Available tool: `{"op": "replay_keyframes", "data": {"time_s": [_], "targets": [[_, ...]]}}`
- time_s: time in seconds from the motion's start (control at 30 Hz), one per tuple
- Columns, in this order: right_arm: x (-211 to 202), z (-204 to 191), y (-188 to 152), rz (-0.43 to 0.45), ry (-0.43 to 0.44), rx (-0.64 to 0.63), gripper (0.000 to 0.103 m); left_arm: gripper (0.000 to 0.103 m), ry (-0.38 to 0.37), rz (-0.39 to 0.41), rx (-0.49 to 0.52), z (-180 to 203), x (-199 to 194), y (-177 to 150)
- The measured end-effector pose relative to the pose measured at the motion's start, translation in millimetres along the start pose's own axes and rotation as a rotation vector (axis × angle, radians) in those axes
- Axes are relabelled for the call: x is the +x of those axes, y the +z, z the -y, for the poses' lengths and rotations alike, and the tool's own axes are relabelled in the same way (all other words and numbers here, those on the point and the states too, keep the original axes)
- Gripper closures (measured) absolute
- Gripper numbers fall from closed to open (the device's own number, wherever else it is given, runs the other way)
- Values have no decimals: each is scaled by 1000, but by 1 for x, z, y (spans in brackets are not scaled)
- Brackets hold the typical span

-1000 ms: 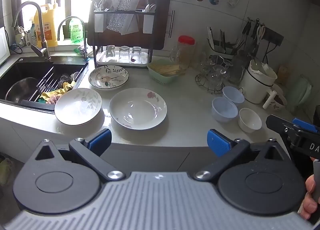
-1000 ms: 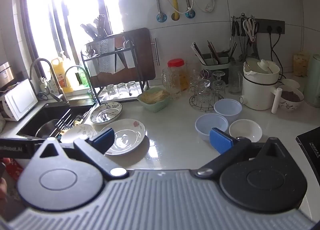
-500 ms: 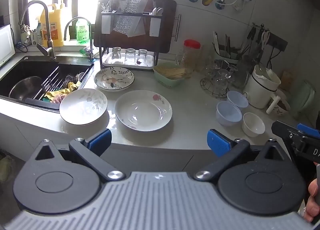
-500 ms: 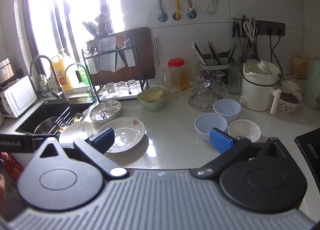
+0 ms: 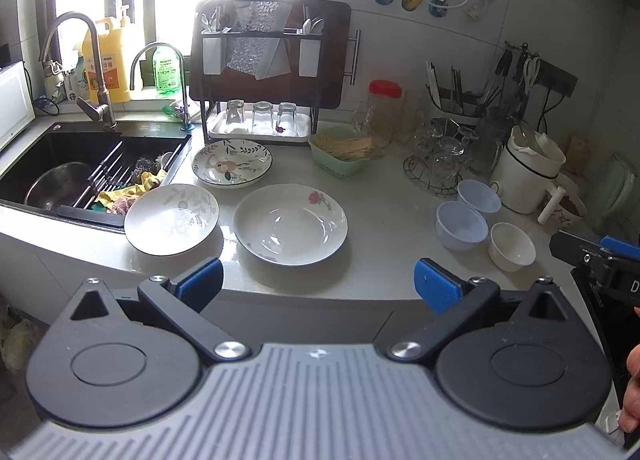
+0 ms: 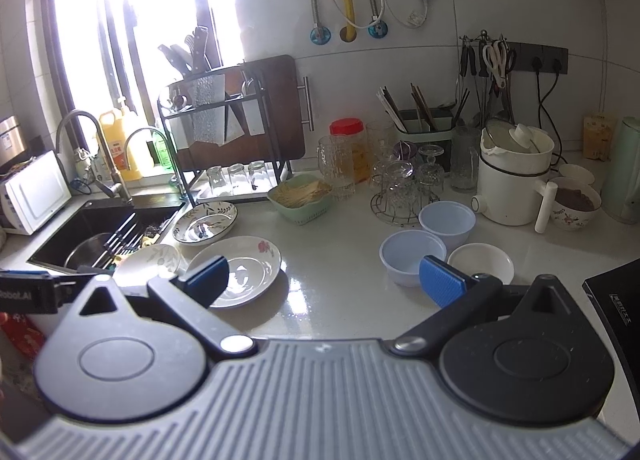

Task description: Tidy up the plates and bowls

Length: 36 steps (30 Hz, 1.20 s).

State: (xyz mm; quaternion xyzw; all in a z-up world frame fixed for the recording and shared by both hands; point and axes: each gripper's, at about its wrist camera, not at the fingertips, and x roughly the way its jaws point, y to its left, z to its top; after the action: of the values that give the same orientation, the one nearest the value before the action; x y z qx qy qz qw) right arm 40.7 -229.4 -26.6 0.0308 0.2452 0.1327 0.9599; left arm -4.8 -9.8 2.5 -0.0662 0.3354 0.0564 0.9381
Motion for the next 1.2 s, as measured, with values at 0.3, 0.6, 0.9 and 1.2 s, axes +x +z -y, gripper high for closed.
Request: {"op": "replay_keyframes", "data": {"time_s": [0.3, 0.6, 0.9, 1.2], "targets": [[7, 9, 2, -18, 14, -5, 0, 0, 31, -13, 9, 6, 6, 10], [18, 13, 9, -46, 18, 5, 0, 0, 57, -13, 7, 7, 11, 12], [27, 15, 10, -65, 23, 0, 0, 0, 68, -50, -20, -5, 20, 3], [33, 13, 8, -85, 34, 13, 0, 0, 72, -56, -27, -10, 24, 2]]}}
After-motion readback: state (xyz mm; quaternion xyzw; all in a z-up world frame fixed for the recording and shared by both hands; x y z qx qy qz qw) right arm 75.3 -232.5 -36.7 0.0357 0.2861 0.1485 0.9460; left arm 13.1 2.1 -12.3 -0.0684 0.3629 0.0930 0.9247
